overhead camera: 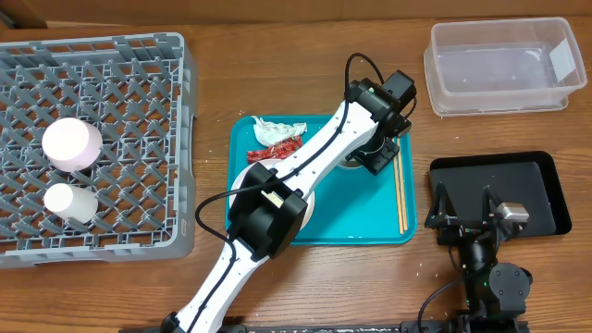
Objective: Sort waste into correct bins and load items into the dishwasher
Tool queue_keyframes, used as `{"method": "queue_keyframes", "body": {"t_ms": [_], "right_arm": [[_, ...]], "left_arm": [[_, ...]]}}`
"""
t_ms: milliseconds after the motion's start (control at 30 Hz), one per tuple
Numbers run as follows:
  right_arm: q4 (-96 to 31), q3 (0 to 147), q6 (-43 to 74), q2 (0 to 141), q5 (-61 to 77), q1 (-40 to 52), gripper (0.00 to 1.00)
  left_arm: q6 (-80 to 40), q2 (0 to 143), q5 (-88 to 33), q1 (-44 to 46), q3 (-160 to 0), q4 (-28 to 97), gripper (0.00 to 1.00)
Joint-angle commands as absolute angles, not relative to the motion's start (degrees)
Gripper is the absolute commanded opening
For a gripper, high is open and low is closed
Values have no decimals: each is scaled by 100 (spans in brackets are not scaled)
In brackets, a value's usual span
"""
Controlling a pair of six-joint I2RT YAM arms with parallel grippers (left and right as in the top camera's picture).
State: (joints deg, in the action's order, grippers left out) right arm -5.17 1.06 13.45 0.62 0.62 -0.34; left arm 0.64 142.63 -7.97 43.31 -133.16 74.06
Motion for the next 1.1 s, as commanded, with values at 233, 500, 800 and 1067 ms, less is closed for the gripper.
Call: {"method": "queue_keyframes", "body": {"t_ms": [233,500,800,1067], "right_arm": [[-486,47,1326,16,3,-49,100],[-486,47,1326,16,5,-49,100],[-486,47,1326,16,3,-49,100],[-486,47,1326,16,3,-49,100]], "left_arm": [[172,14315,-843,4359,-13039,7297,46],[169,14315,-843,4362,-12875,7102,36],[-246,14311,-873,4281,-13445,7140,4],[-1570,14138,-1048,3520,-15893,7745,4]]}}
